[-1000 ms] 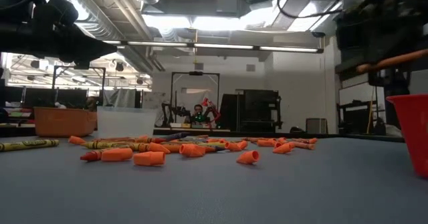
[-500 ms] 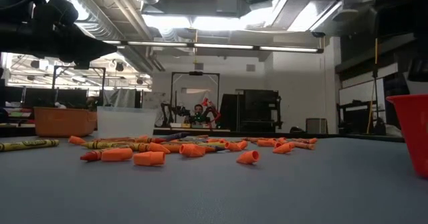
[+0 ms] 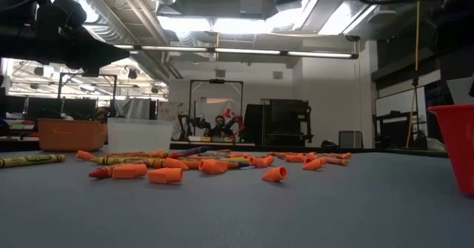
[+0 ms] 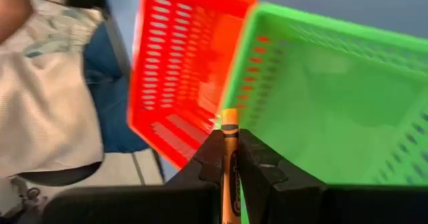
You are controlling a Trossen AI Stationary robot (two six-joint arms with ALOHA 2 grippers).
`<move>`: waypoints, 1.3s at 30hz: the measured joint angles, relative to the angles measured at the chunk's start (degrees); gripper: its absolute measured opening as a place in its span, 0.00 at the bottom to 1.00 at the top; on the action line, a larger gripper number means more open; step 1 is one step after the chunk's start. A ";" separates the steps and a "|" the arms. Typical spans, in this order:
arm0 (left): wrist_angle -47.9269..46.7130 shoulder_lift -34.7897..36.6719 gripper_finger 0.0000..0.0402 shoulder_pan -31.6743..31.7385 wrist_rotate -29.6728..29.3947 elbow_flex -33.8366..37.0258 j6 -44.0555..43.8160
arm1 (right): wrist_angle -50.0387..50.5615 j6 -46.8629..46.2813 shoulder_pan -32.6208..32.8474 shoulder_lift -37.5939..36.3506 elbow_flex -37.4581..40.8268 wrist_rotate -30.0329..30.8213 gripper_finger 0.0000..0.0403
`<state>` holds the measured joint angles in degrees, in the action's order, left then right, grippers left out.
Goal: Sort crayons
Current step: Put the light orange crayon into the green bin, then put the orange crayon into the transparent bin
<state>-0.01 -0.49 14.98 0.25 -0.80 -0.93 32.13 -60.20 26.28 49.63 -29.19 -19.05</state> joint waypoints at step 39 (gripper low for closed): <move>7.78 -1.09 0.00 -3.49 8.04 0.09 -8.57 | 1.33 0.04 -0.04 0.00 0.00 0.46 0.41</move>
<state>7.77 -1.58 11.49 8.29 -0.71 -9.50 33.46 -60.16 26.24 49.63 -29.19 -18.59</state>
